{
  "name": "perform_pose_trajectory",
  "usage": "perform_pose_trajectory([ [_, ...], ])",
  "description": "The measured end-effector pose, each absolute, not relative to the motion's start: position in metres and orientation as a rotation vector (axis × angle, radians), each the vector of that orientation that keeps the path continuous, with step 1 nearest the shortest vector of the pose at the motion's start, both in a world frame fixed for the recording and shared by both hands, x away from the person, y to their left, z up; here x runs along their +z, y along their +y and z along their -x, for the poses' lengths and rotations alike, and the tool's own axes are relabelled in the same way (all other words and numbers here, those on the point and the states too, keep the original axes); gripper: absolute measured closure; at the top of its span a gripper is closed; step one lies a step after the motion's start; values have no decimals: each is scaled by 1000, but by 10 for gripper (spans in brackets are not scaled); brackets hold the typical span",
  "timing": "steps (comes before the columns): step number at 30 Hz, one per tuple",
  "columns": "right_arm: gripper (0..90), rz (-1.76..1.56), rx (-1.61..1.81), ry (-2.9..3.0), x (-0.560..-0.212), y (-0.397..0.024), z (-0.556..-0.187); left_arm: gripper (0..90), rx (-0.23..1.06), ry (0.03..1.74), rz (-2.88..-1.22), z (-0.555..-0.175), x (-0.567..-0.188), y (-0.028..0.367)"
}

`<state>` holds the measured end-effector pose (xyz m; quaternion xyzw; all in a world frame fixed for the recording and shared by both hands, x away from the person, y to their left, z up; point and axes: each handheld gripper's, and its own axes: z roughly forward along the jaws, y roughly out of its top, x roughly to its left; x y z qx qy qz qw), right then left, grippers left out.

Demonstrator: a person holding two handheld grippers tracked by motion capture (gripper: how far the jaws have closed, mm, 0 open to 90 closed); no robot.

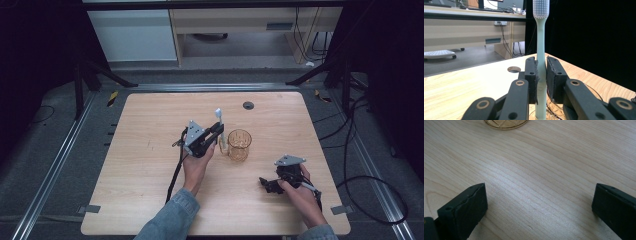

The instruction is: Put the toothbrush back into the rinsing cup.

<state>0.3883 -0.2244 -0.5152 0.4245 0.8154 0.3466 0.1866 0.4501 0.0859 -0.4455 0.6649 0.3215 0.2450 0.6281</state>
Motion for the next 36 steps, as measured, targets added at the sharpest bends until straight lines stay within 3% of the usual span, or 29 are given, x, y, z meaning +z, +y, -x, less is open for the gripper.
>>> perform_pose_trajectory([
  [36,5,-1195,977,2297,-515,-224,-388,788,596,725,-1641,-445,-461,81],
])
